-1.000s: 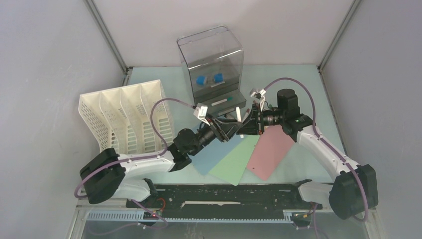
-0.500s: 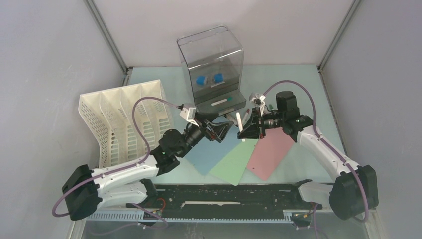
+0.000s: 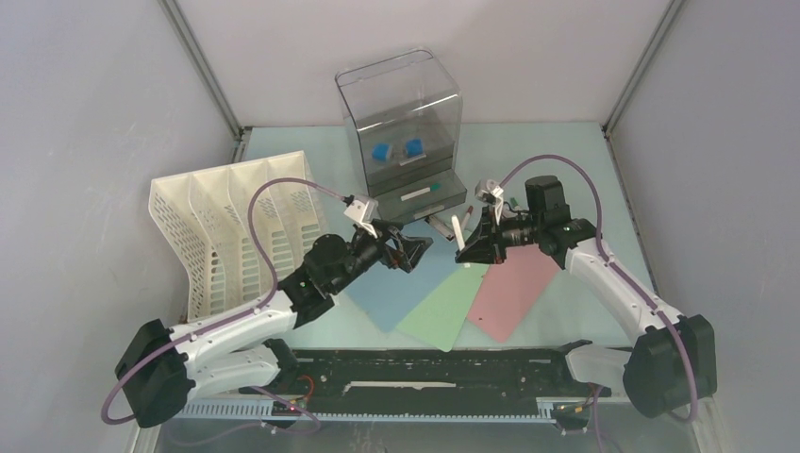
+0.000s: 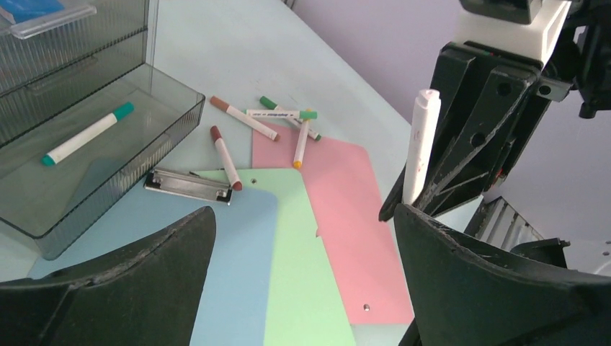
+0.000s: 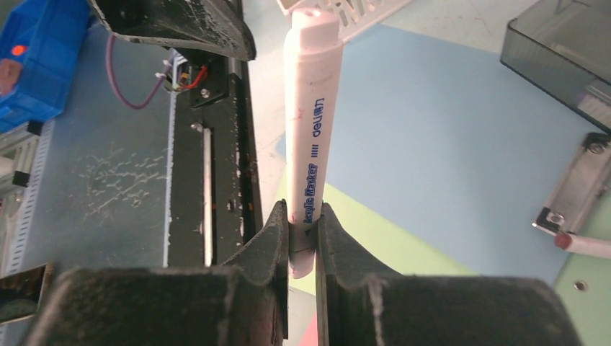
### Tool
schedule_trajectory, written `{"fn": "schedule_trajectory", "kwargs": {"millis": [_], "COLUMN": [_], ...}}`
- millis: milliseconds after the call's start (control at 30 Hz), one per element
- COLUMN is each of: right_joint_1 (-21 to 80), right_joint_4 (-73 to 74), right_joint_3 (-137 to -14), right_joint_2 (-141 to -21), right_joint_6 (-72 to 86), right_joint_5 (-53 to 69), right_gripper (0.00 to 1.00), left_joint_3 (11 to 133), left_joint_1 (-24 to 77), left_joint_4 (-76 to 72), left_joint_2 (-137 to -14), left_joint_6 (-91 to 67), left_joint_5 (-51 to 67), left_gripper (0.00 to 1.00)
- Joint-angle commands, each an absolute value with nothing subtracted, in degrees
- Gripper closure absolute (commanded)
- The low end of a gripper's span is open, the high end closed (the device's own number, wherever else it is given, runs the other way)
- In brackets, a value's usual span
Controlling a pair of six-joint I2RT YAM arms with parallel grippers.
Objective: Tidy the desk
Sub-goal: Place the stationery in the drawer.
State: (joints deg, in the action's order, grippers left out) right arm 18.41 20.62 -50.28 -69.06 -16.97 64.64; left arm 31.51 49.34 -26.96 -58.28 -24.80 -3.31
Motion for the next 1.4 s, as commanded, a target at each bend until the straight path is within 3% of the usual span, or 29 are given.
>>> {"fn": "schedule_trajectory", "kwargs": {"millis": [0,433,700,1100,1367], "right_joint_1": [17.0,14.4,20.7,32.1,36.2], "right_joint_4": [22.2,24.8,31.4,27.0,22.0], "right_joint_3": [-50.3,-52.0,-63.4,-75.4,-81.6], "right_joint_2": [-68.9,-68.2,-74.8,-86.4,-95.6], "right_joint_6": [-22.0,-31.2,-41.1,-59.1,-66.9], "right_joint_5": [61.5,49.9,32.5,5.8,-4.0], "right_gripper": [1.00,1.00,1.00,1.00,1.00], "left_joint_3": [31.5,28.3,25.1,21.4,19.7], "left_joint_1": [48.5,47.5,47.1,46.9,46.9], "left_joint_4": [-26.1,-23.0,-22.7,-22.8,-22.0], "left_joint_2": [-58.4,-56.1,-53.7,-50.0,-47.2], "left_joint_6": [-23.4,-22.7,-22.5,-24.1,-25.2], "left_joint_5": [-1.8,-1.6,-2.5,-4.2,-5.3], "left_gripper": [0.00,0.00,0.00,0.00,0.00]}}
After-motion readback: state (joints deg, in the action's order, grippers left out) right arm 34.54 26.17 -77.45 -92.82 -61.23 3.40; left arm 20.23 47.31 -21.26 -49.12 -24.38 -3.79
